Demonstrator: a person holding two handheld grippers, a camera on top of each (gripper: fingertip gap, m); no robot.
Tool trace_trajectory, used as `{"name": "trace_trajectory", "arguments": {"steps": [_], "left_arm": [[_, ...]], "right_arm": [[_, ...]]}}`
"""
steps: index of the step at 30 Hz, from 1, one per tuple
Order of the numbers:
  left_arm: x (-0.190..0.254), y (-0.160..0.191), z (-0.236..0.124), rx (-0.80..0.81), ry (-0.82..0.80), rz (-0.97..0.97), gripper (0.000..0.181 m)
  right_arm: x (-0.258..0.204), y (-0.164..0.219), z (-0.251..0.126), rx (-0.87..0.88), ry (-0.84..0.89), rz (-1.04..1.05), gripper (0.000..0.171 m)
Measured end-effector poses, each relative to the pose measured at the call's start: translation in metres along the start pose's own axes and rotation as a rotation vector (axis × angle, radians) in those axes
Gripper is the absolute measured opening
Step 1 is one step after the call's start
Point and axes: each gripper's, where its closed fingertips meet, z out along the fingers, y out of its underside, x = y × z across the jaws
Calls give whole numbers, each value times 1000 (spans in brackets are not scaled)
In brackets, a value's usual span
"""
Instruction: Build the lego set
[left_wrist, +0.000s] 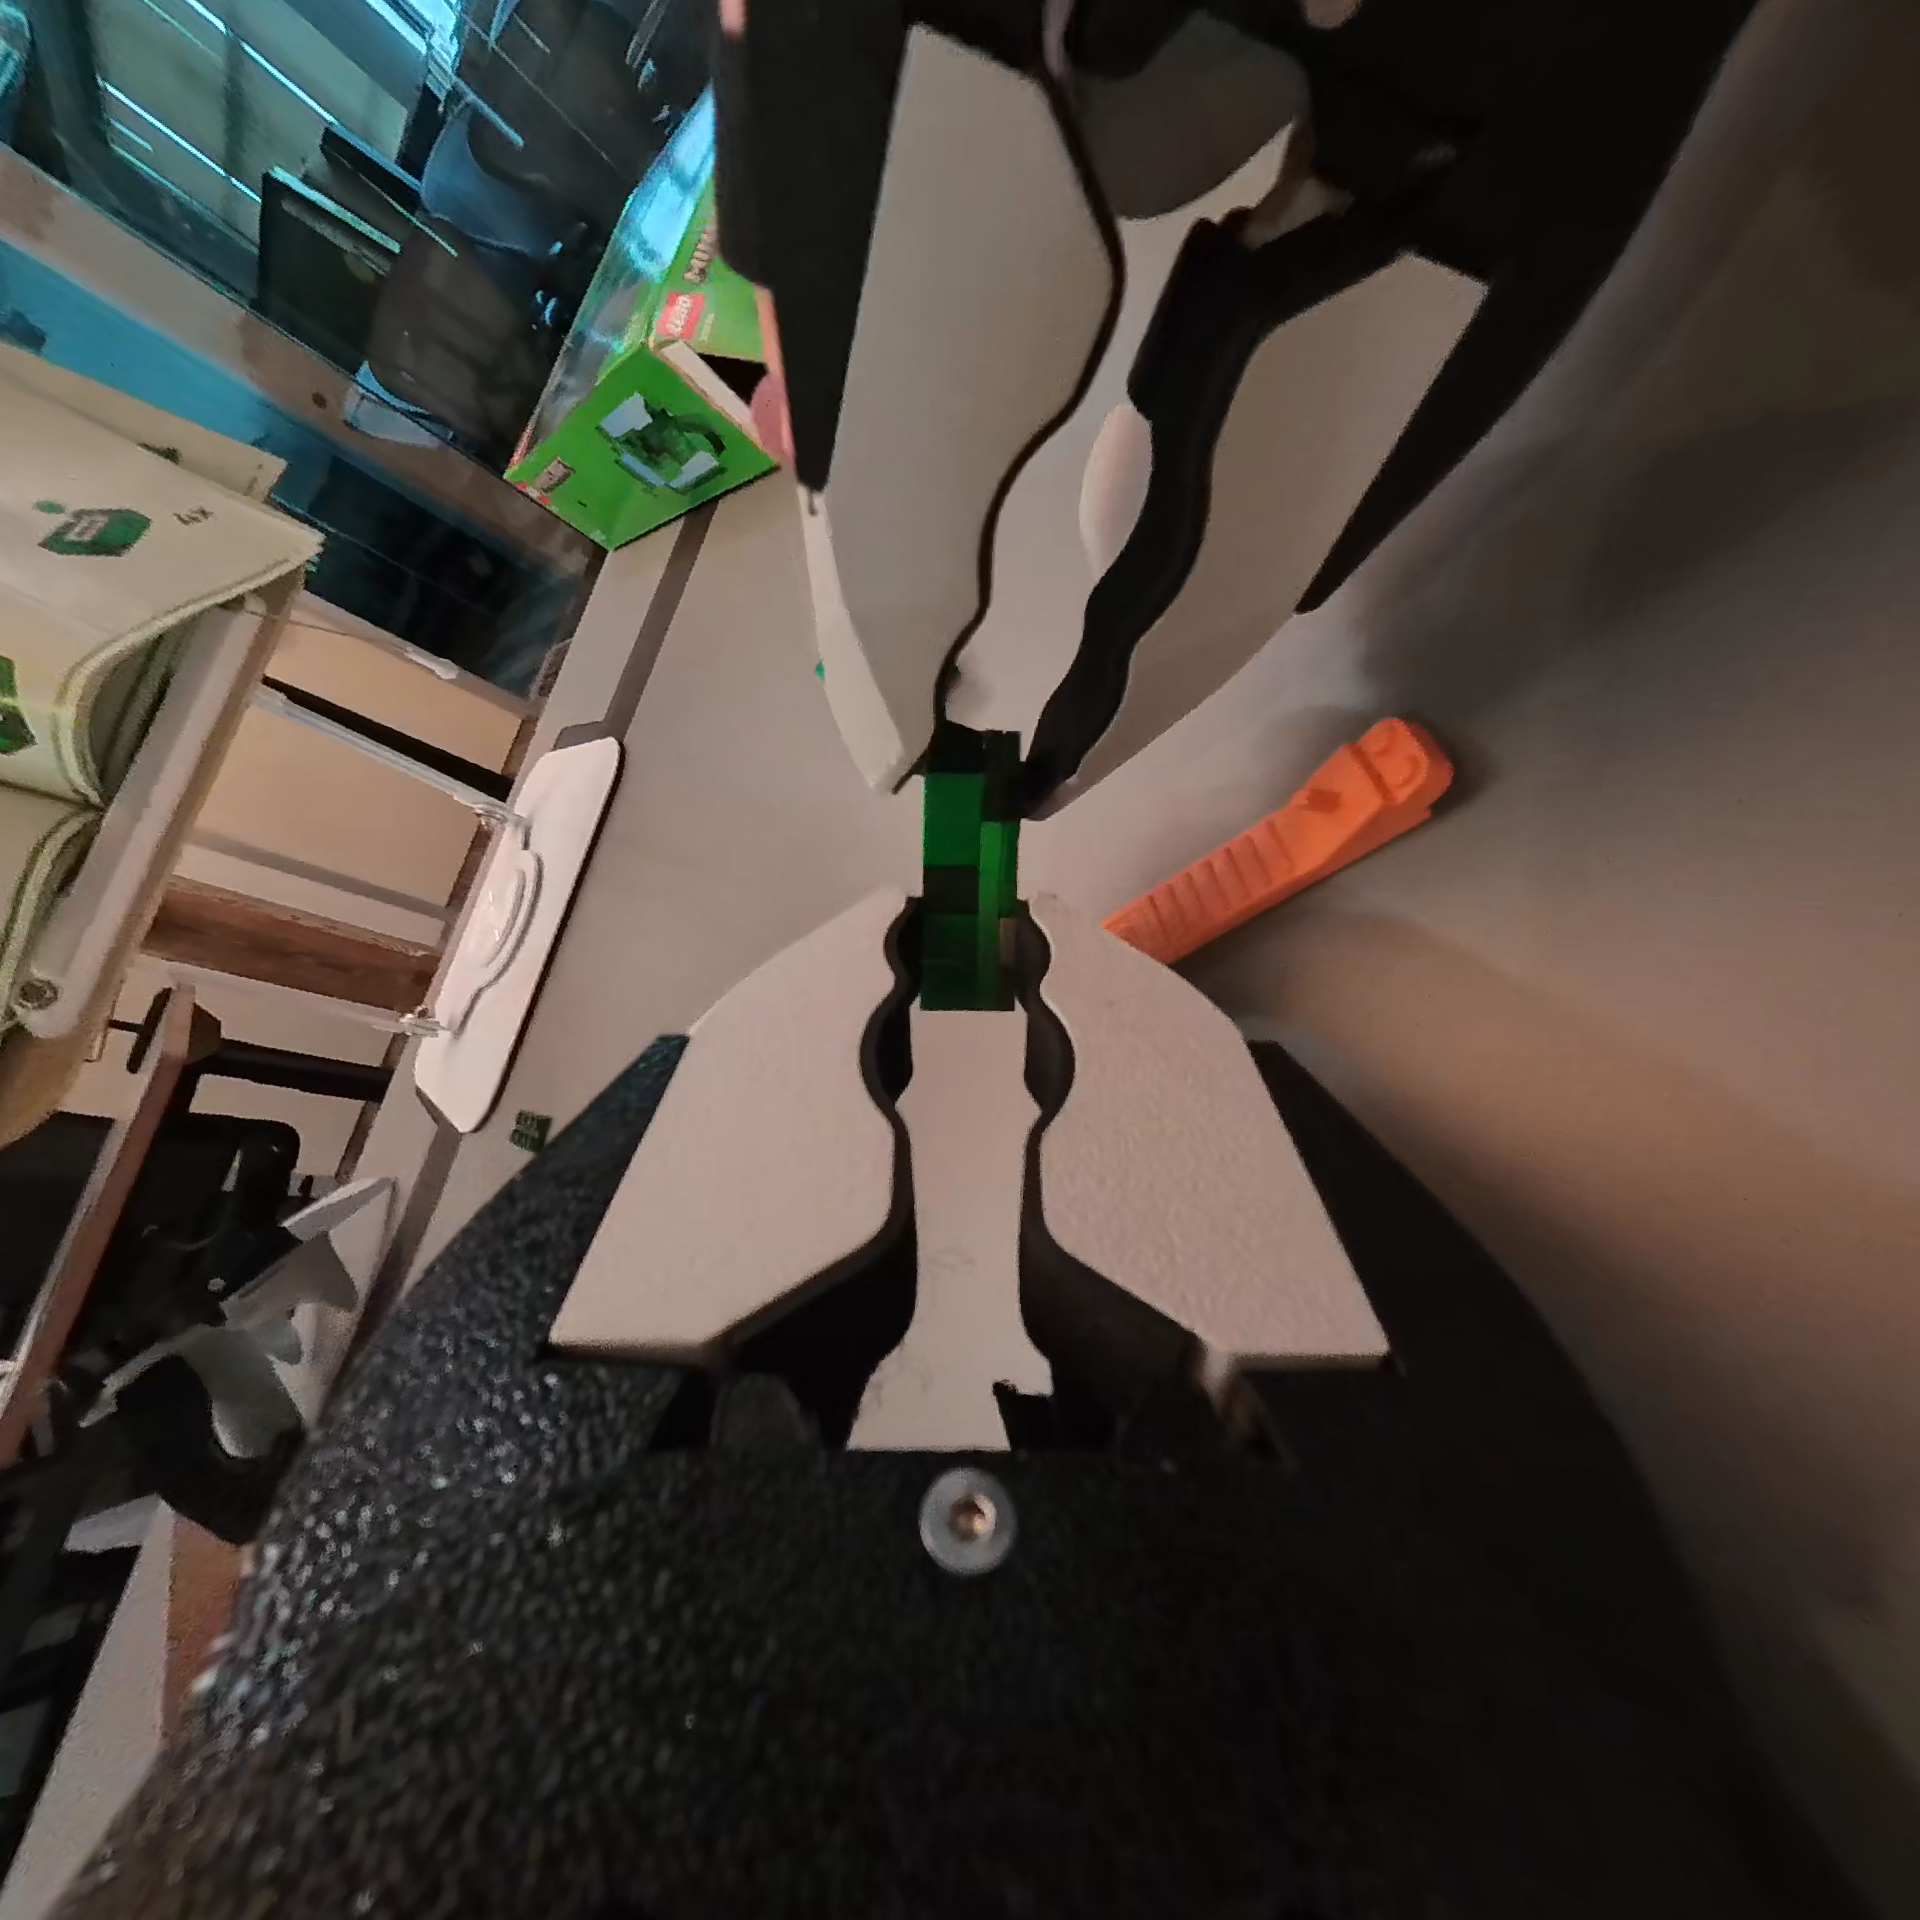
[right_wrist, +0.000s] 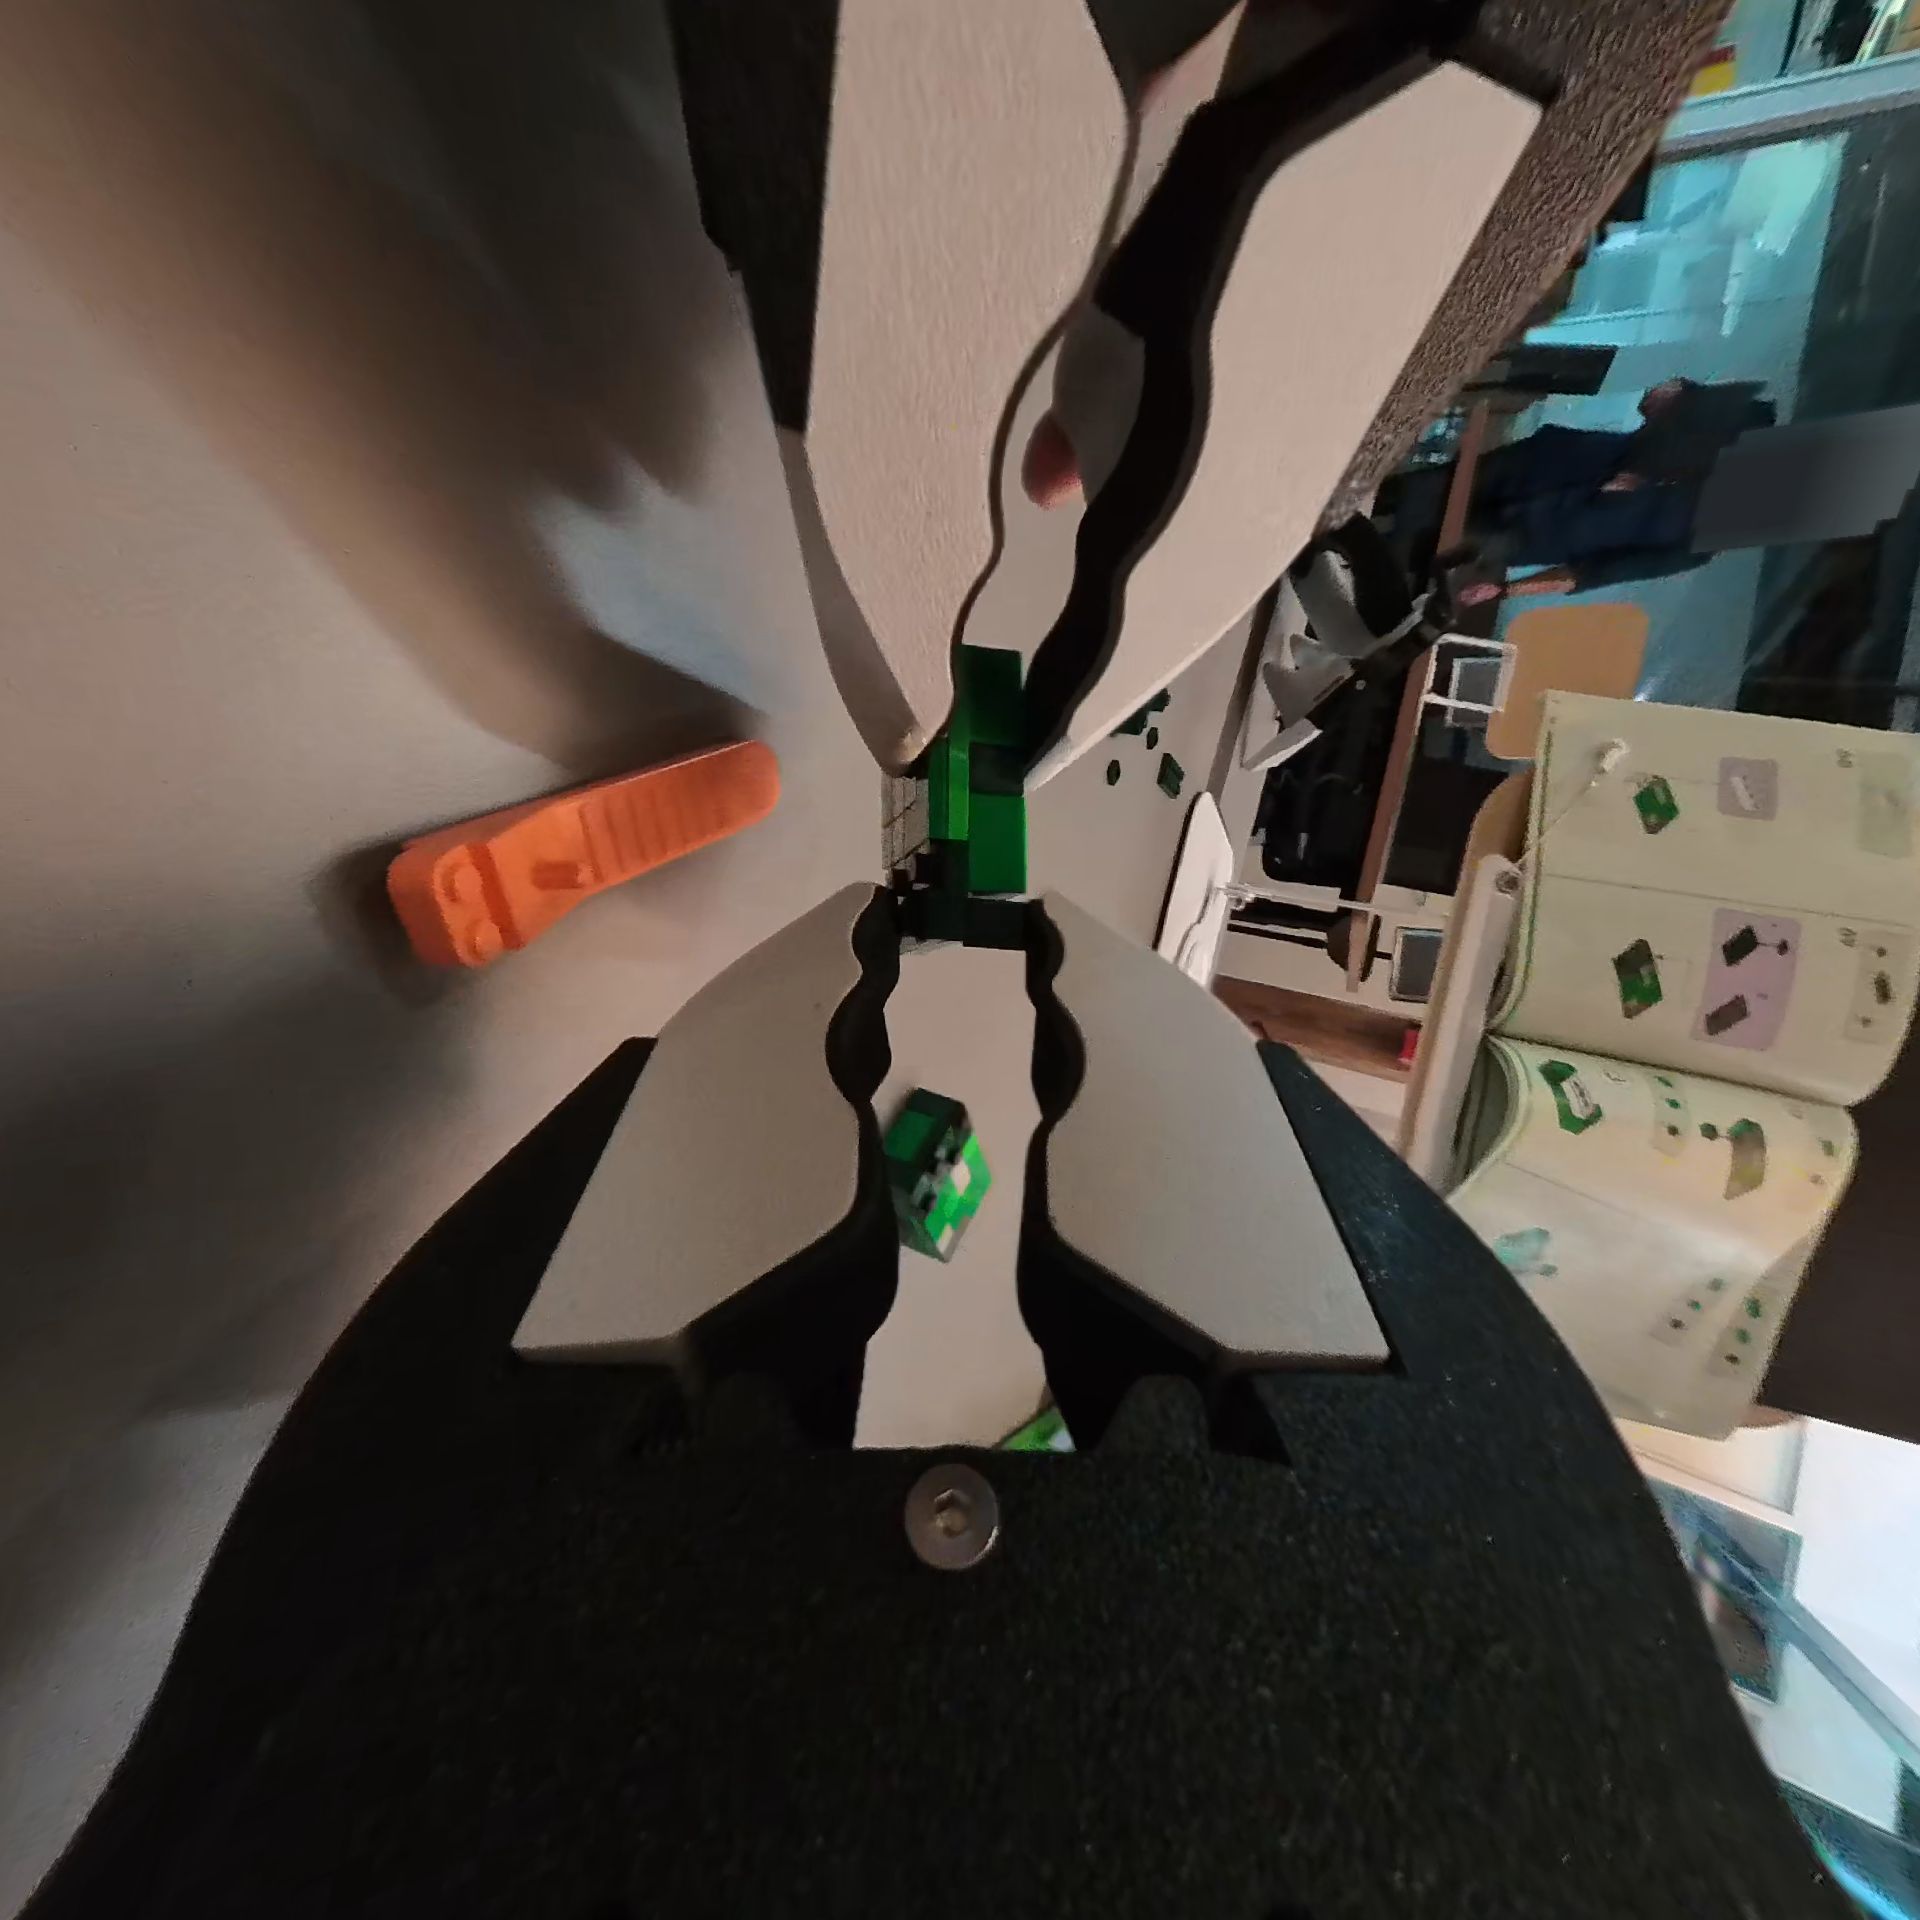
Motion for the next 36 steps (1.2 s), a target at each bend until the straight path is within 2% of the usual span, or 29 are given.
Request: {"name": "trace_trajectory", "arguments": {"steps": [8, 10, 15, 22, 26, 28, 31, 34, 36], "left_arm": [[0, 1, 1, -13, 16, -52, 17], [1, 2, 2, -20, 19, -50, 17], [0, 2, 2, -13, 16, -43, 17], [-10, 12, 0, -46, -31, -23, 17], [-25, 20, 0, -38, -115, -6, 17], [-32, 17, -2, -12, -181, 49, 17], [-34, 2, -8, 74, -240, 125, 17], [-29, -10, -11, 133, -247, 184, 17], [-24, -14, -12, 158, -235, 207, 17]], "right_arm": [[2, -1, 0, -7, 44, -29, 25], [1, -9, -1, 33, 40, -12, 19], [1, -13, 0, 50, 34, 37, 19], [2, 6, -2, 2, 20, 103, 20], [-1, 30, -7, -3, -73, 341, 20], [-2, 32, -9, 78, -143, 551, 22], [1, 16, -15, 256, -250, 813, 33], [5, -5, -17, 382, -364, 1021, 51], [8, -13, -17, 442, -403, 1108, 54]]}}
